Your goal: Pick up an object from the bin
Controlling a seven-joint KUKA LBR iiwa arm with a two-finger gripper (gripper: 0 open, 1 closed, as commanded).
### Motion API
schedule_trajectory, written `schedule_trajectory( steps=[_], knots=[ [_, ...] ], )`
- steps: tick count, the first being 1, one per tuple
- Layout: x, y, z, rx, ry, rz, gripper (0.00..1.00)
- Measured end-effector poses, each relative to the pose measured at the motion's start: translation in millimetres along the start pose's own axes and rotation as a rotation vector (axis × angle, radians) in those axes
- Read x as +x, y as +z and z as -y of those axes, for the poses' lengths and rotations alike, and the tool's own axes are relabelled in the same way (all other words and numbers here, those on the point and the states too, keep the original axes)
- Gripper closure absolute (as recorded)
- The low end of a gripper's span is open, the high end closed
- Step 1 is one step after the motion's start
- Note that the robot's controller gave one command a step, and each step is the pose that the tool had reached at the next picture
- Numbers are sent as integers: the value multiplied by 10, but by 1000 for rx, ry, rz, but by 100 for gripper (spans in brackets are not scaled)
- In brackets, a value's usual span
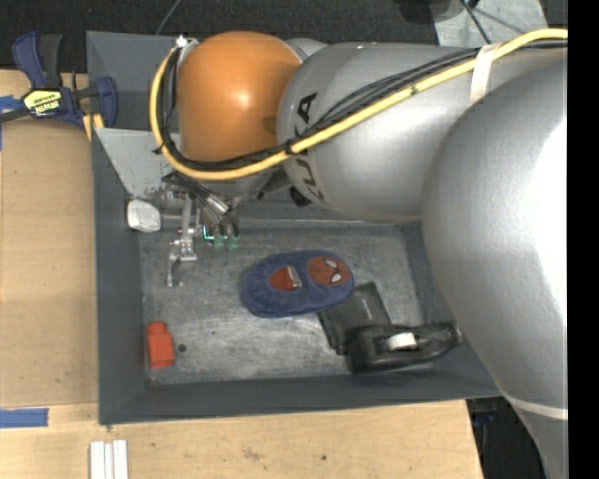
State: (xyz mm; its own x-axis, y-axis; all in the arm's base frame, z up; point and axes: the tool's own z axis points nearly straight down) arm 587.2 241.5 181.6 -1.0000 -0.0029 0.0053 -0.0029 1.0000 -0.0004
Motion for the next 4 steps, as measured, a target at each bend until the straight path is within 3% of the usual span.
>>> schedule_trajectory(
  steps=[1, 2, 3, 4],
  knots=[
    [-289, 1080, 618, -2, 72, 7, 0],
    [-151, 1072, 1108, -5, 17, 16, 0],
    [186, 1029, 1589, 0, -37, 5, 0],
    [274, 1073, 2238, -5, -13, 18, 0]
  ],
)
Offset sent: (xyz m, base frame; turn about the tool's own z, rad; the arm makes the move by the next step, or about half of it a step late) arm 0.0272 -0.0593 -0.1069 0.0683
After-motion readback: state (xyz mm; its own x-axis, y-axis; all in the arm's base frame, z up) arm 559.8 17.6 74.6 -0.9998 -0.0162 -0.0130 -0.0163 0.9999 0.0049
